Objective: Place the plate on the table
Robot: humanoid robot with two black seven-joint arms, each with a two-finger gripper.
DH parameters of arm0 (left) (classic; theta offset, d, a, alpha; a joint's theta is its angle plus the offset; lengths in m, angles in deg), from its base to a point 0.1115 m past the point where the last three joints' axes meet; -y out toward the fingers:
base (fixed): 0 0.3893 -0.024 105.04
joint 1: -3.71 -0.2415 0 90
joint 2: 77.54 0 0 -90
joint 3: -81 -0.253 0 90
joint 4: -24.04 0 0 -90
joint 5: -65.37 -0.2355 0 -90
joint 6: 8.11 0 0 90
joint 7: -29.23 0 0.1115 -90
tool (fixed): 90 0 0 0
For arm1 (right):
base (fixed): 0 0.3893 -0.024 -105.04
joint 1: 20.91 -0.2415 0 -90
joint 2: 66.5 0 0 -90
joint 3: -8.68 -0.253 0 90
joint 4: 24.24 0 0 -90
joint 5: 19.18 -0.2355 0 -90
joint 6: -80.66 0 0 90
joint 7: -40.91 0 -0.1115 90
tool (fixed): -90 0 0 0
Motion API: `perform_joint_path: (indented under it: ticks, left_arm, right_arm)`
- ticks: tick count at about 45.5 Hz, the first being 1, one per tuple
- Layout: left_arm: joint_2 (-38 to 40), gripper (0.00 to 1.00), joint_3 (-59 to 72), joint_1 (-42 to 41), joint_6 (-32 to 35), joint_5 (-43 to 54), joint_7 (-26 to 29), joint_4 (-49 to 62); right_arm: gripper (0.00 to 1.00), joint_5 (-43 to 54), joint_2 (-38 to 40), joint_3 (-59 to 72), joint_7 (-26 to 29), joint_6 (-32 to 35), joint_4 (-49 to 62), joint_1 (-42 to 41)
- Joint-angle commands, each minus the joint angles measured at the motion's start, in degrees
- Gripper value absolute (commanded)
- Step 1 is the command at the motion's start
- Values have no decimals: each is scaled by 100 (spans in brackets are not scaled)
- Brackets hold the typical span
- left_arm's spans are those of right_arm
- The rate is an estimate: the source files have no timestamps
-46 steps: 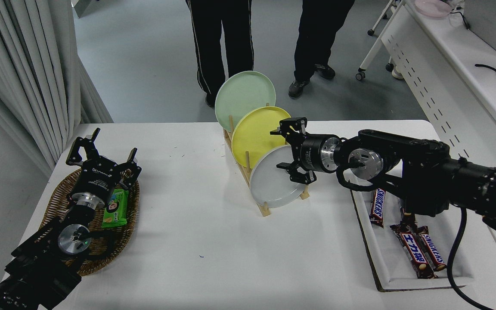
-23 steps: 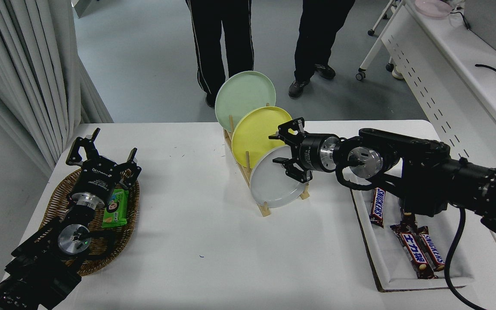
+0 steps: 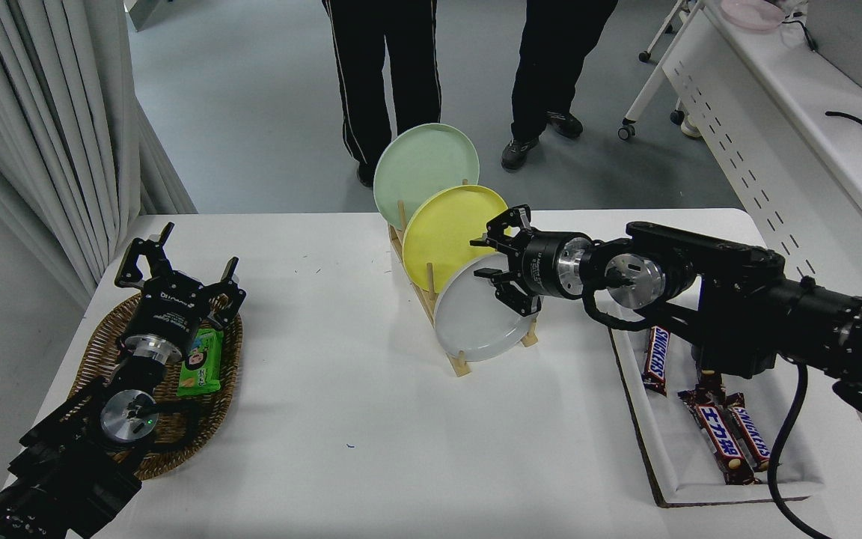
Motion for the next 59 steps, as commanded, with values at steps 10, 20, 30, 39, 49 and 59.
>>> perform_joint_path:
  ticks: [10, 20, 30, 39, 49, 59]
  left_arm:
    - [0, 100, -2, 0, 0, 0, 0, 5]
    - [0, 100, -2, 0, 0, 0, 0, -4]
    - [0, 100, 6, 0, 0, 0, 0, -4]
    - [0, 100, -2, 0, 0, 0, 0, -4]
    - [0, 100, -2, 0, 0, 0, 0, -4]
    - [0, 100, 6, 0, 0, 0, 0, -4]
  right_arm:
    - [35, 0, 57, -67, 74, -49, -9, -12]
    - [31, 0, 65, -155, 109, -49, -9, -13]
    - [23, 0, 74, -164, 232, -49, -9, -21]
    - [23, 0, 109, -208, 329, -58, -9, -21]
    - [18, 0, 127, -234, 382, -49, -9, -21]
    - [16, 17, 153, -278, 400, -49, -17, -13]
